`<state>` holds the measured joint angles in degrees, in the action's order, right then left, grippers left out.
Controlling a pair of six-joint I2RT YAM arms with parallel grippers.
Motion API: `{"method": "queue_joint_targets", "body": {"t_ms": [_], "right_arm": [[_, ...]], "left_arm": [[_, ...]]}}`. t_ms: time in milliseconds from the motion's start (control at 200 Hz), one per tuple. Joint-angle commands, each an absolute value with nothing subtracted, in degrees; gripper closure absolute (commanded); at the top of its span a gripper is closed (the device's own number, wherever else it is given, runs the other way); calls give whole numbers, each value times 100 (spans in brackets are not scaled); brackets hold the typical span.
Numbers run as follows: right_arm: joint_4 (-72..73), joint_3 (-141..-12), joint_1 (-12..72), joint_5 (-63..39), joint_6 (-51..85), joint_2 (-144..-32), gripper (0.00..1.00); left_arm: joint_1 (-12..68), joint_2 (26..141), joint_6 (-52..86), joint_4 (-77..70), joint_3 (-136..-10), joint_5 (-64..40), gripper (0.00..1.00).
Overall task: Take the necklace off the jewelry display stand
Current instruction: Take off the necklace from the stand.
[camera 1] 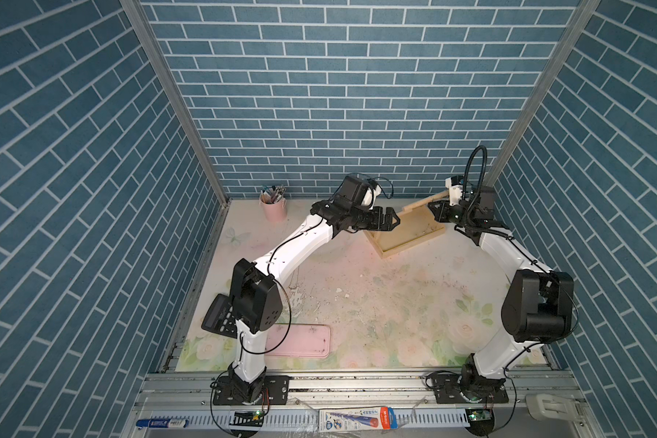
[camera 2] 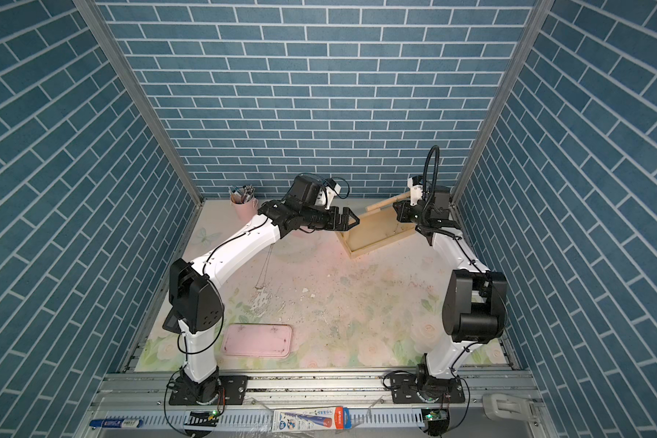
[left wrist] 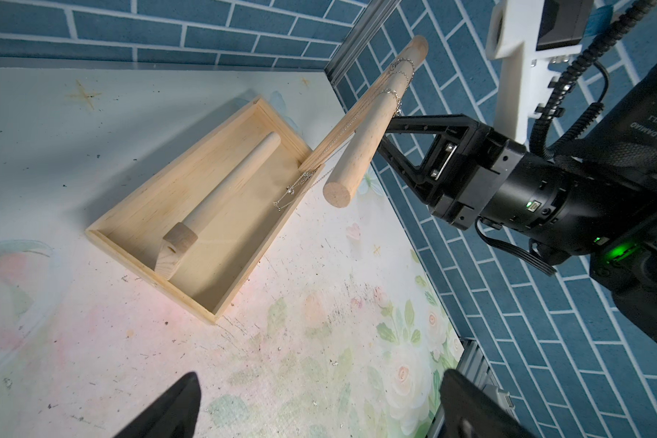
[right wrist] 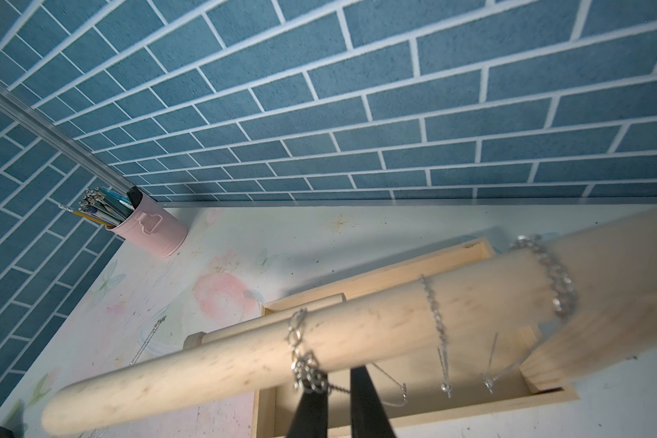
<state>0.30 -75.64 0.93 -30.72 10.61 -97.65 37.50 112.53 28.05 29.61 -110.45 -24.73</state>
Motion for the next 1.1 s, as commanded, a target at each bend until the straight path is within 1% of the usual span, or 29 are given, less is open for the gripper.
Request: {"method": "queue_joint_targets", "body": {"t_ms": [0,95,370,735,1095], "right_arm": [[360,-7481,71,-3223,933,-9813,88],[387,-7458,73,-3226,932,-9809,91],[418,-7331,72,-3191,957,-9616,96],[321,-7110,81,-3144,1042,-9238,97],[-60,-7377,82,-3094,950,-9148,97]], "left_arm": [[3708,11397,2766,3041,-11224,-2510,1],[3710,11424,2762,3058,-11234,-2514,1],[3709,11417,2784,3067,-11191,-2504,1],[3709,11299,2909,2930,-10984,-2532,1],[3709,11182,2956,2840,-10801,-2555,1]]}}
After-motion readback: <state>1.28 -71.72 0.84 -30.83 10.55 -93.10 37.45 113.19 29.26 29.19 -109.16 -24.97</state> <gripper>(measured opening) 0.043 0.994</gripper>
